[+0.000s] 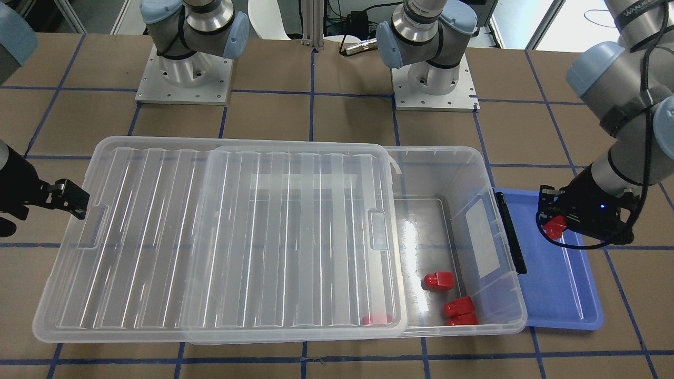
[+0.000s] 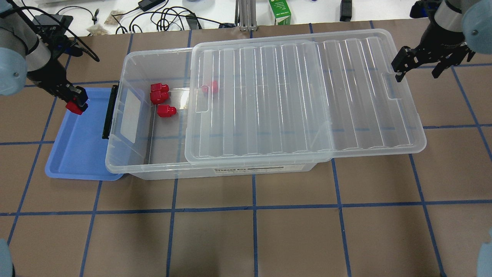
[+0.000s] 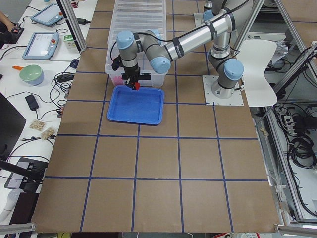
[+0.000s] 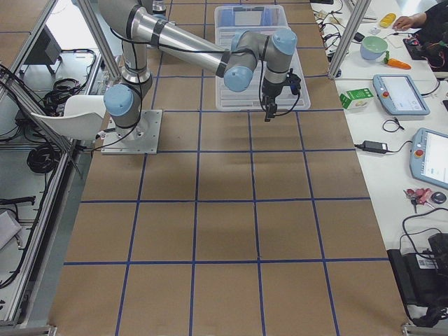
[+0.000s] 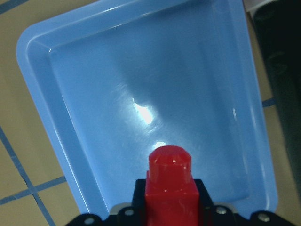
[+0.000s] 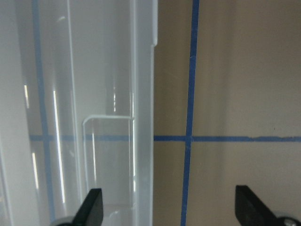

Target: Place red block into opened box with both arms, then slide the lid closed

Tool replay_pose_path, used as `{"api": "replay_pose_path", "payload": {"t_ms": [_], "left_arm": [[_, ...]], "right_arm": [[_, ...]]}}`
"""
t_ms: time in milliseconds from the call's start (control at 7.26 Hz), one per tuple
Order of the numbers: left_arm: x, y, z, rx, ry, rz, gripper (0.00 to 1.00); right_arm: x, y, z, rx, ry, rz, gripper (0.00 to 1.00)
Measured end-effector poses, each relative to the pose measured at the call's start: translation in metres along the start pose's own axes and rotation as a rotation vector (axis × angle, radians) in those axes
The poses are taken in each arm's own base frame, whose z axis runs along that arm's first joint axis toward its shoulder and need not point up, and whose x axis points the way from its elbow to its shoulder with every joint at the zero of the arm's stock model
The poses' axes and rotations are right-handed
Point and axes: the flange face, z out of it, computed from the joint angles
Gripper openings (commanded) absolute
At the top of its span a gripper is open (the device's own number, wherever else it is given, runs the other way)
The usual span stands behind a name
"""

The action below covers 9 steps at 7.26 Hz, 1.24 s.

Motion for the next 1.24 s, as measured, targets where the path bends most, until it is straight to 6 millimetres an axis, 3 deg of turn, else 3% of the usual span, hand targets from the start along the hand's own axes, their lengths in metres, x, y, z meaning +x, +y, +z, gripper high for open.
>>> {"api": "replay_pose_path", "payload": {"t_ms": [275, 551, 964, 1239], "left_arm": [[0.071, -0.016, -0.033, 0.044, -0.008, -0.040, 0.04], [0.125, -0.028, -0.030, 0.045, 0.016, -0.086, 0.04], [0.157, -0.037, 0.007, 0.018, 0.094, -0.169, 0.04], [0.172, -0.028, 0.051, 0.021, 0.110, -0.187, 0.04]], "right_arm": [[-0.011, 0.019, -0.036, 0.005, -0.029, 0.051, 1.00], [-0.027, 0.029, -0.049, 0.005, -0.074, 0.115, 1.00], [-0.032, 0.033, -0.059, 0.014, -0.079, 0.137, 1.00], [-0.033, 0.035, -0.062, 0.017, -0.075, 0.138, 1.00]]}}
